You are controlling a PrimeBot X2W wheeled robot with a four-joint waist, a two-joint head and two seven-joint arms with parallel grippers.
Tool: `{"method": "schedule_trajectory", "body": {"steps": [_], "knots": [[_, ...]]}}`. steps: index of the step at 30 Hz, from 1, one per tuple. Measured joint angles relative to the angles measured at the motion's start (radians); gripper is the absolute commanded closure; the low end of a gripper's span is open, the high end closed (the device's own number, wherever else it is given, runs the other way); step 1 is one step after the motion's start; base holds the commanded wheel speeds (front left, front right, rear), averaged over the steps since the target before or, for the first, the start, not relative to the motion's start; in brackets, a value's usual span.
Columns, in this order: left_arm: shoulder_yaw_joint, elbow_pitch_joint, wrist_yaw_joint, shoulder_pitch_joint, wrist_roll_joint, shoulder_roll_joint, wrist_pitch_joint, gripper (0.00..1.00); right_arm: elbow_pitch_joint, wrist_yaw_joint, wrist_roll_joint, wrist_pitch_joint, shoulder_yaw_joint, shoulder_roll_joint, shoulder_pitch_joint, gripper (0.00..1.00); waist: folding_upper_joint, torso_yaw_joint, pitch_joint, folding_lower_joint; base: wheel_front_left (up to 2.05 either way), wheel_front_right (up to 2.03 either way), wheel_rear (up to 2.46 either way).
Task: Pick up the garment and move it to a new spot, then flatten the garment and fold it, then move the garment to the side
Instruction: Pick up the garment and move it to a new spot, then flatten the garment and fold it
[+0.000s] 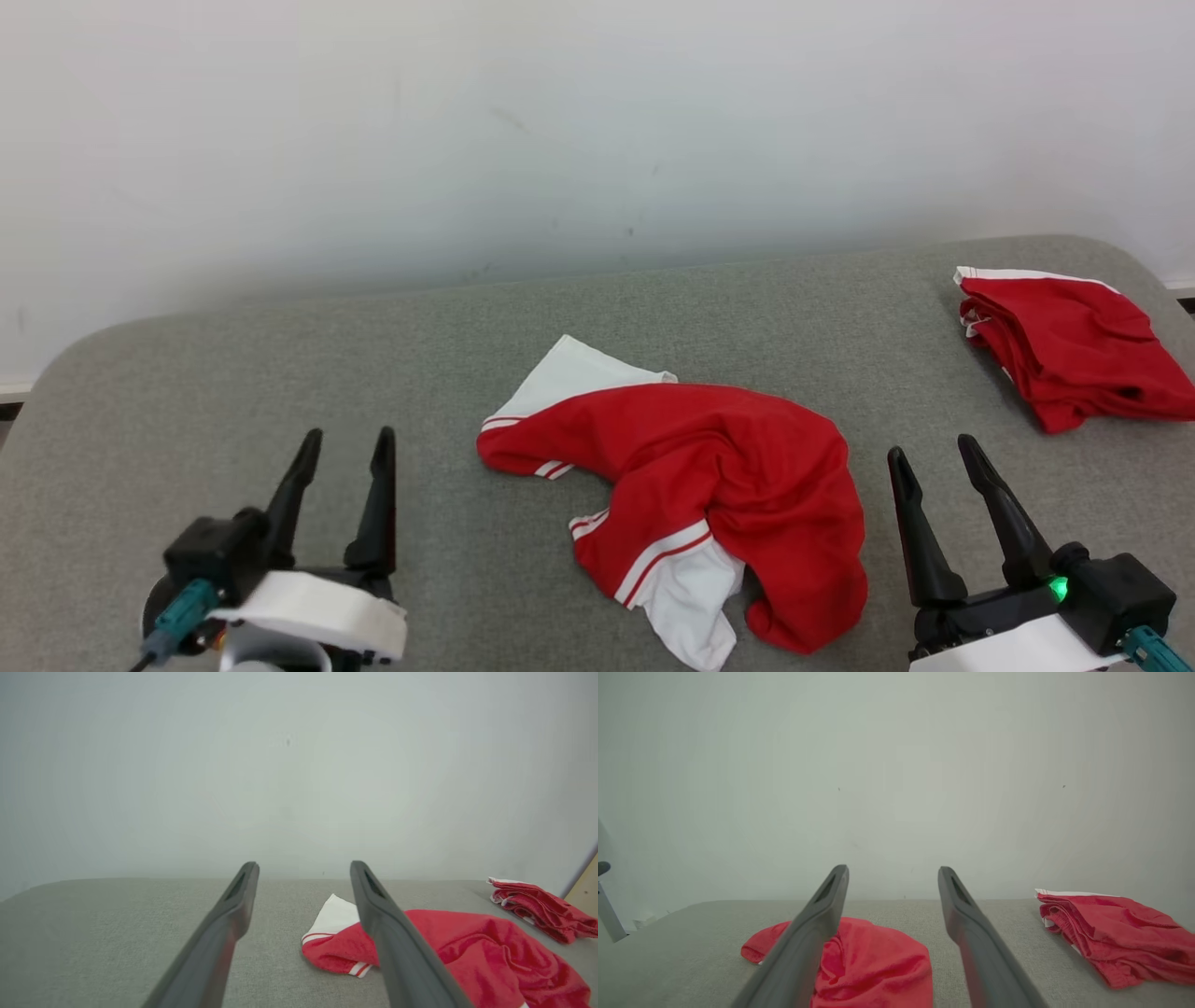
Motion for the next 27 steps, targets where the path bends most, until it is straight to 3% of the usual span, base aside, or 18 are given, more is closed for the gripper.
{"method": "schedule_trajectory", "body": {"steps": [7, 11, 27], "knots": [[0.118, -0.091, 0.004, 0.145, 0.034, -0.072, -0.002, 0.0, -0.021, 0.0, -0.002, 0.0, -0.022, 0.003, 0.031, 0.0, 0.0, 0.003, -0.002, 0.0001, 0.0, 0.0, 0.0], [0.15, -0.088, -0.016, 0.181, 0.066, -0.11, -0.001, 0.0, -0.022, 0.0, -0.002, 0.0, -0.018, 0.008, 0.046, 0.0, 0.0, 0.005, -0.004, 0.0001, 0.0, 0.0, 0.0], [0.251, -0.074, -0.074, 0.191, 0.161, -0.17, -0.002, 0.0, -0.026, 0.0, -0.007, 0.0, -0.023, 0.007, 0.046, 0.0, 0.0, -0.019, 0.001, 0.0001, 0.0, 0.0, 0.0]]}}
